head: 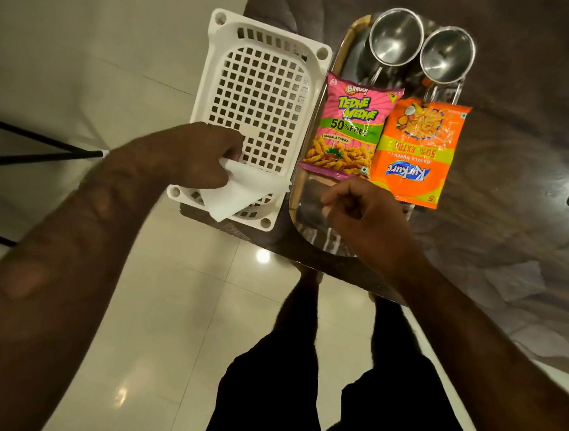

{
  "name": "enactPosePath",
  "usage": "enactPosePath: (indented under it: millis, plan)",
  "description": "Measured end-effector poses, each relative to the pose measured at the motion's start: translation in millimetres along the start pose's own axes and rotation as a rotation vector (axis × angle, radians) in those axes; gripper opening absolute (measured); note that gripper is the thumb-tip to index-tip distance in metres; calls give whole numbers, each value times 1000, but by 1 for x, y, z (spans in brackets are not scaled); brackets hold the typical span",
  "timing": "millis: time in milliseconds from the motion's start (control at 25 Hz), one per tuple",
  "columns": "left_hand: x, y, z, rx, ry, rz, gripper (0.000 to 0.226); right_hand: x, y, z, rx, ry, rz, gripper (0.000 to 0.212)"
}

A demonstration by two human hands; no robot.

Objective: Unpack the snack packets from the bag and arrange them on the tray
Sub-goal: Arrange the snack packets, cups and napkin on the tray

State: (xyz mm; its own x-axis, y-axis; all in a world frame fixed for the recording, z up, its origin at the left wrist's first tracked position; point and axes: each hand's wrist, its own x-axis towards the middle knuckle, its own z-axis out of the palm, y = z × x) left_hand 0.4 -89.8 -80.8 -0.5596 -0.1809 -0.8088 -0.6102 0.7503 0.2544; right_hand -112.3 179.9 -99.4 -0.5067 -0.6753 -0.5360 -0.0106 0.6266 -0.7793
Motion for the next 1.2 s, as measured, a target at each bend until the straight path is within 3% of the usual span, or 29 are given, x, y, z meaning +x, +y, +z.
enactPosePath:
  millis: [160,280,400,560,720,880,960,1200]
  plan:
    - [-7,21,-12,-272,-116,126,26,-1,0,-7,519,-108,261,51]
    - [2,58,2,-457,-221,209,30,-8,9,-10,770,-182,356,39]
    - [17,92,22,-458,-266,271,33,-19,21,-13,798,-45,410,33]
    - [33,99,30,-397,-244,229,29,-34,46,-29,925,105,532,36]
    - [31,81,34,-613,-157,77,17,-38,55,-34,836,146,655,31]
    - [28,84,47,-724,-127,-10,15,-37,52,-27,811,-34,719,31]
    - [28,84,51,-662,-77,-28,18,-39,51,-22,782,-83,730,28]
    - [30,90,58,-362,81,-41,37,-42,47,-10,641,-21,744,25]
